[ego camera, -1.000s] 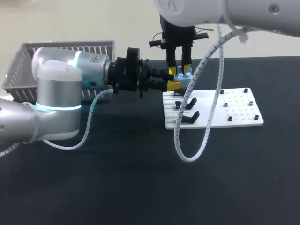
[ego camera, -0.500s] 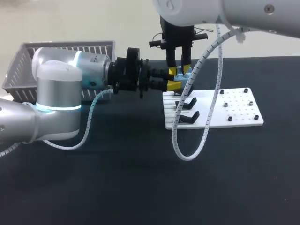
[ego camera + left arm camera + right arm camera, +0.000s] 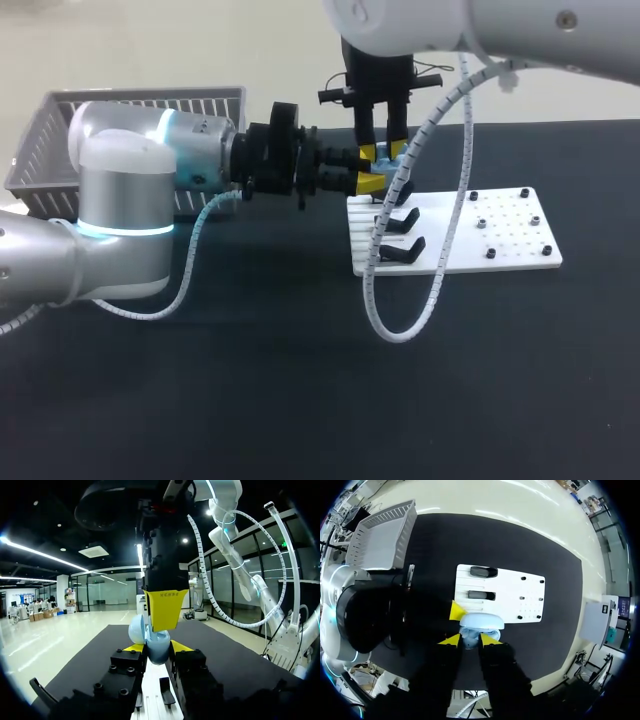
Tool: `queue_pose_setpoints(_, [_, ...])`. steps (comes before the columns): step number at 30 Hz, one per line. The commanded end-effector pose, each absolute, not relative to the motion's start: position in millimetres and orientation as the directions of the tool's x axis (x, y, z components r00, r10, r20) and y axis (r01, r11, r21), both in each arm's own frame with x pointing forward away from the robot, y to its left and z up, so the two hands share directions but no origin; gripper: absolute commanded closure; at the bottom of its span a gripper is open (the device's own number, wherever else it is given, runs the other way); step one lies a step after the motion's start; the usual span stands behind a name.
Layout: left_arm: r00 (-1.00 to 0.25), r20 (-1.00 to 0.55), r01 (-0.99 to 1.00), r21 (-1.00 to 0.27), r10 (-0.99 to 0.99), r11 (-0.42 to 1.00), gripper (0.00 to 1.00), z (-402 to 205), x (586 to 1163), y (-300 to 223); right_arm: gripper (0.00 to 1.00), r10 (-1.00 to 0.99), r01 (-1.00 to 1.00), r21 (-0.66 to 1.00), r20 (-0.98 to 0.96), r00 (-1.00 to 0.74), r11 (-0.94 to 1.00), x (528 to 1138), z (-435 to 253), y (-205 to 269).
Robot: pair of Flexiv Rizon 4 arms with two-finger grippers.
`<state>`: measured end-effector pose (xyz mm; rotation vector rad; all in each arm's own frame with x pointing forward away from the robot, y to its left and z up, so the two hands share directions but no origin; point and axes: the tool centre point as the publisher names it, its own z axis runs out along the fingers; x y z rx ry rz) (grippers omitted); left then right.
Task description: Pick up each earbud case from the left stands, insert the matching earbuds, close the lid, and place the case in the box.
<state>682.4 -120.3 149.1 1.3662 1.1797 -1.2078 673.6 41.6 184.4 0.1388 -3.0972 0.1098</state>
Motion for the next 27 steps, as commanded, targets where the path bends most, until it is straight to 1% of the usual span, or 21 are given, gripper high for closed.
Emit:
queue_pose_setpoints(1, [0.058, -0.996, 0.994, 0.051, 0.072, -0.098, 1.00, 149, 680, -120, 0.24, -0.082, -0.084, -0.070, 0.042, -0.996, 0.994, 674, 184, 41])
queue_pose_setpoints(2, [0.058, -0.996, 0.994, 0.051, 0.072, -0.098, 1.00, 149, 680, -120, 0.00, -0.079, -0.082, -0.072, 0.041, -0.996, 0.994, 674, 185, 40])
queue_pose_setpoints(7, [0.058, -0.996, 0.994, 0.051, 0.072, -0.098, 1.00, 149, 680, -120, 0.00, -0.076, -0.077, -0.057, 0.020, -0.997, 0.995, 668, 194, 39])
queue_pose_setpoints(12, [0.058, -0.996, 0.994, 0.051, 0.072, -0.098, 1.00, 149, 680, -120, 0.00, -0.037, -0.037, 0.001, -0.028, -0.999, 0.999, 672, 208, 35])
queue_pose_setpoints(16, [0.058, -0.996, 0.994, 0.051, 0.072, -0.098, 1.00, 149, 680, -120, 0.00, 0.097, 0.090, 0.058, -0.116, -0.989, 0.994, 697, 209, 24])
queue_pose_setpoints(21, [0.058, -0.996, 0.994, 0.051, 0.072, -0.098, 1.00, 149, 680, -120, 0.00, 0.236, 0.221, 0.111, -0.141, -0.962, 0.969, 724, 196, 2])
queue_pose_setpoints(27, [0.058, -0.996, 0.994, 0.051, 0.072, -0.098, 1.00, 149, 680, -120, 0.00, 0.283, 0.273, 0.089, -0.126, -0.951, 0.958, 732, 178, -16])
